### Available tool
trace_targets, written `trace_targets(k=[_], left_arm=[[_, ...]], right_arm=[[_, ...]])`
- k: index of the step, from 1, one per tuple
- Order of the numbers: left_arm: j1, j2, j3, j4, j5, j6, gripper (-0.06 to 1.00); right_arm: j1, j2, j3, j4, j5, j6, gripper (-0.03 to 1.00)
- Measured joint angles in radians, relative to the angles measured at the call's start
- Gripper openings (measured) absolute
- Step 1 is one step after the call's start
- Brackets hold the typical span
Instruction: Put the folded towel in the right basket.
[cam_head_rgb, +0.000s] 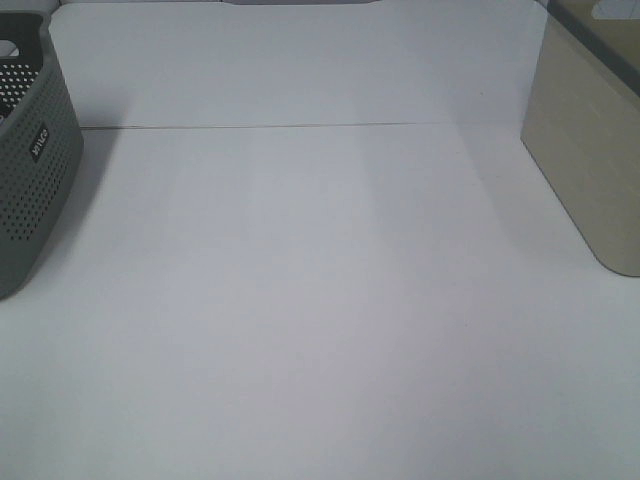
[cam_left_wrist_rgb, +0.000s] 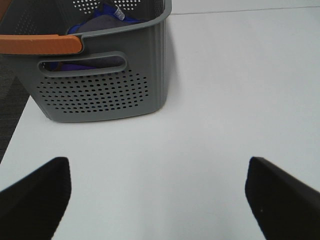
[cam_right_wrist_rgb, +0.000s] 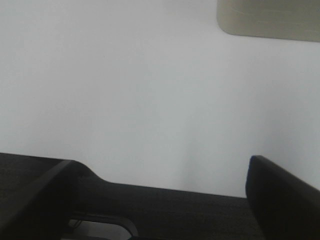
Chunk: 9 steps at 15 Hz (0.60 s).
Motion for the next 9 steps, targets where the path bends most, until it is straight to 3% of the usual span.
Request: trace_targets(k=[5,9], left_arm=[[0.0,0.0,0.0,0.0,0.0,0.0,0.88],[0.0,0.0,0.0,0.0,0.0,0.0,0.88]], right_arm=[[0.0,-0.439,0.236,-0.041,-0.047,0.047,0.87],[0.014,-0.533,0.265,-0.059,-0.078,0.077,0.87]])
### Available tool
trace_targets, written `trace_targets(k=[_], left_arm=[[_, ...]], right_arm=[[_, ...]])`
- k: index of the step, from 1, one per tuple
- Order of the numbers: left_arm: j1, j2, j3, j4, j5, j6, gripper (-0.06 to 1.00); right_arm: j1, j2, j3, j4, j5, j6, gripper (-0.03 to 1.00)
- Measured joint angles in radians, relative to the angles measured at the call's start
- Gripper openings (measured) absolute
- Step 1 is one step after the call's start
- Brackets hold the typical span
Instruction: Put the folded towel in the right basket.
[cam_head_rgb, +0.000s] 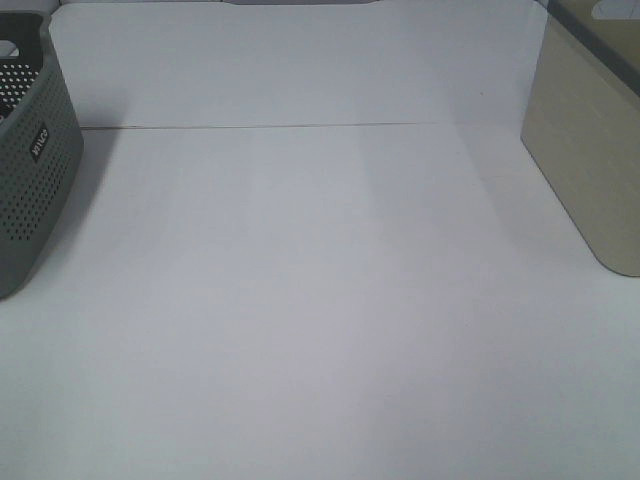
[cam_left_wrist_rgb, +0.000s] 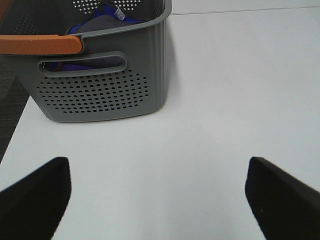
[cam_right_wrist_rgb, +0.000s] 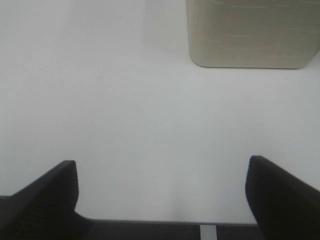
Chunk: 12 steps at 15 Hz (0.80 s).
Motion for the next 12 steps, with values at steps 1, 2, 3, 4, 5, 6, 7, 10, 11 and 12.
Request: trace_targets(k=[1,2,3,4,5,6,7,10,11,12], left_arm=[[0.0,0.0,0.0,0.0,0.0,0.0,0.88],[0.0,0.0,0.0,0.0,0.0,0.0,0.88],[0.0,0.0,0.0,0.0,0.0,0.0,0.88],[0.0,0.0,0.0,0.0,0.0,0.0,0.88],[0.0,0.0,0.0,0.0,0.0,0.0,0.88],[0.0,0.0,0.0,0.0,0.0,0.0,0.88],[0.0,0.0,0.0,0.0,0.0,0.0,0.88],[0.0,0.0,0.0,0.0,0.0,0.0,0.88],[0.0,0.0,0.0,0.0,0.0,0.0,0.88],[0.0,0.0,0.0,0.0,0.0,0.0,0.88]], right_arm=[[0.019,0.0,0.0,-0.02,-0.007,0.001,0.87],[0.025,0.0,0.0,-0.03,-0.007,0.003,0.87],[0.035,0.0,0.006,-0.047,-0.016,0.014,0.87],[0.039,0.0,0.016,-0.053,-0.025,0.016,0.87],[0.042,0.0,0.016,-0.047,-0.029,0.016,0.87],[0.044,0.0,0.016,-0.047,-0.029,0.015,0.87],[0.044,0.0,0.016,-0.041,-0.029,0.015,0.87],[0.044,0.0,0.016,-0.041,-0.029,0.015,0.87],[0.044,0.0,0.016,-0.041,-0.029,0.015,0.87],[0.044,0.0,0.016,-0.041,-0.029,0.015,0.87]])
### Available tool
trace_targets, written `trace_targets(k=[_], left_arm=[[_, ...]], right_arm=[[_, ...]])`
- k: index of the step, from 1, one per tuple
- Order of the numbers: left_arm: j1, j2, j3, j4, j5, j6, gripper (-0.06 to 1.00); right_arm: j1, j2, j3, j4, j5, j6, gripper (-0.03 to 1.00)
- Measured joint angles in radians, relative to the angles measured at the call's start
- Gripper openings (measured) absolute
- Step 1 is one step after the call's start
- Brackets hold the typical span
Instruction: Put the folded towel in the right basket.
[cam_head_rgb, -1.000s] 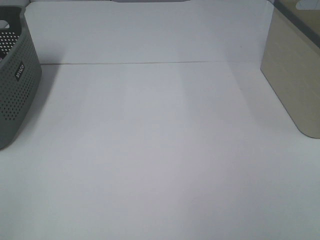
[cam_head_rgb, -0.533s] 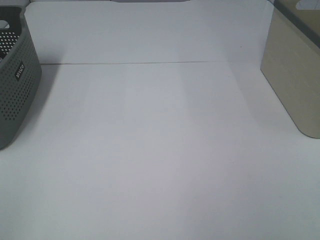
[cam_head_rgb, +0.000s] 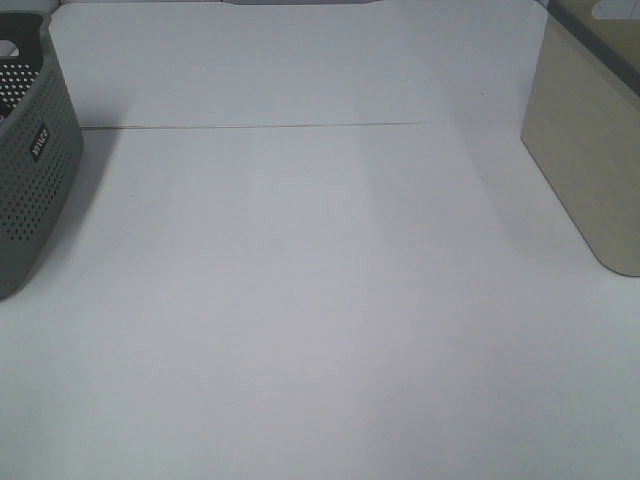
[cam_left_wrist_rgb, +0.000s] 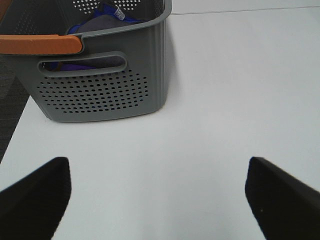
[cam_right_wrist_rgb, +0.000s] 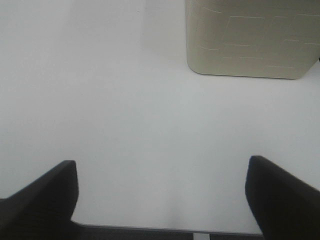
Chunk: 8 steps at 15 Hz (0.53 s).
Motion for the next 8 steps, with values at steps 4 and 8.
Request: trace_targets(k=[4,8], left_arm=[[0.0,0.0,0.0,0.0,0.0,0.0,0.88],[0.0,0.0,0.0,0.0,0.0,0.0,0.88]], right_arm=[[0.0,0.0,0.0,0.0,0.0,0.0,0.87],[0.0,0.0,0.0,0.0,0.0,0.0,0.87]])
